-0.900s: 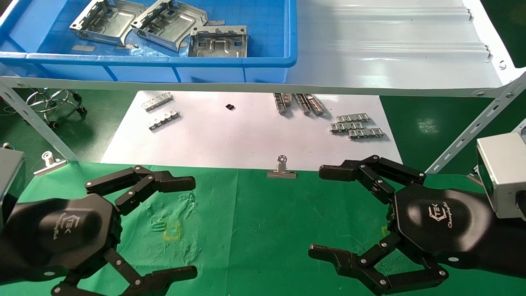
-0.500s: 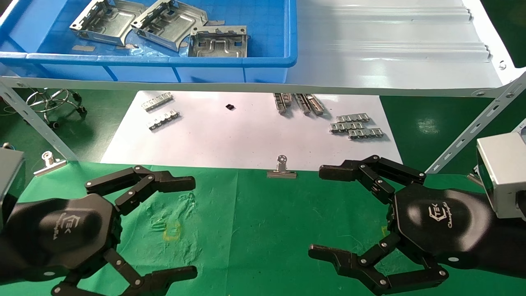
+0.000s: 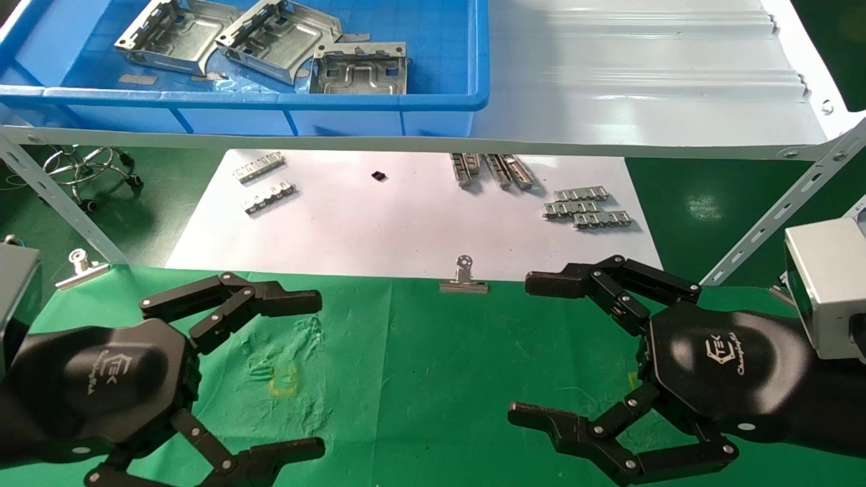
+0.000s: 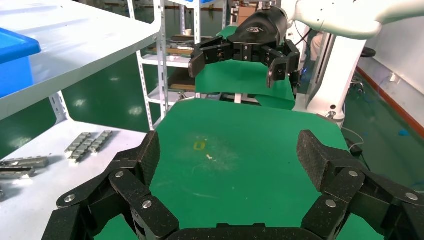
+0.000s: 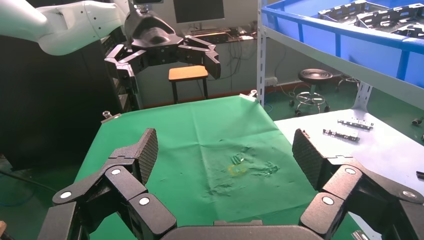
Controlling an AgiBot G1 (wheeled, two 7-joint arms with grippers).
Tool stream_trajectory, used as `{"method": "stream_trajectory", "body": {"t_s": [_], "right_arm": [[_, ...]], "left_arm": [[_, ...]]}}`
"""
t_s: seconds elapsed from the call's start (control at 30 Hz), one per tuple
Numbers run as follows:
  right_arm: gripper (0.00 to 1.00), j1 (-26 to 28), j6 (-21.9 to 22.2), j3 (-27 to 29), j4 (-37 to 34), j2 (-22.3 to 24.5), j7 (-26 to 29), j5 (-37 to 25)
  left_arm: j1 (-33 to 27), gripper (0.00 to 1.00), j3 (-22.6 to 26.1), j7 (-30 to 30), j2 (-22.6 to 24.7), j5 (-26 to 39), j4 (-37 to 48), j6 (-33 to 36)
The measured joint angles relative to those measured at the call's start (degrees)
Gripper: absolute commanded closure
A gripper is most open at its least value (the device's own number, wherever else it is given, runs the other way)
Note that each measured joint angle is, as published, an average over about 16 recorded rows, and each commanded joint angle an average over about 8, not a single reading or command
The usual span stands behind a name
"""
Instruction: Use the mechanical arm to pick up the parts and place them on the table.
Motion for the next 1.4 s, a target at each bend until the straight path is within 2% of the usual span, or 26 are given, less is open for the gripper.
{"method": "stream_trajectory", "body": {"t_s": [0.07, 0.1, 0.47, 0.73, 1.03, 1.4], "right_arm": [[0.94, 0.00, 0.00, 0.00, 0.00, 0.00, 0.00, 0.00], [1.00, 0.00, 0.00, 0.00, 0.00, 0.00, 0.00, 0.00], [1.00, 0.00, 0.00, 0.00, 0.00, 0.00, 0.00, 0.00], [1.00, 0.00, 0.00, 0.00, 0.00, 0.00, 0.00, 0.00], [1.00, 0.00, 0.00, 0.00, 0.00, 0.00, 0.00, 0.00], [1.00, 0.00, 0.00, 0.00, 0.00, 0.00, 0.00, 0.00]], "left_arm": [[0.00, 0.00, -0.01, 0.00, 0.01, 0.00, 0.02, -0.02], [-0.01, 0.00, -0.01, -0.01, 0.01, -0.01, 0.04, -0.06], [-1.76, 0.00, -0.12, -0.45, 1.88, 0.30, 1.52, -2.81], [-6.44, 0.00, 0.49, -0.81, 5.80, 2.43, 4.68, -7.46], [-16.49, 0.00, 2.98, 0.81, 12.15, 8.92, 12.82, -12.57], [-32.52, 0.00, 7.32, 8.03, 21.28, 18.51, 32.86, -15.03]]}}
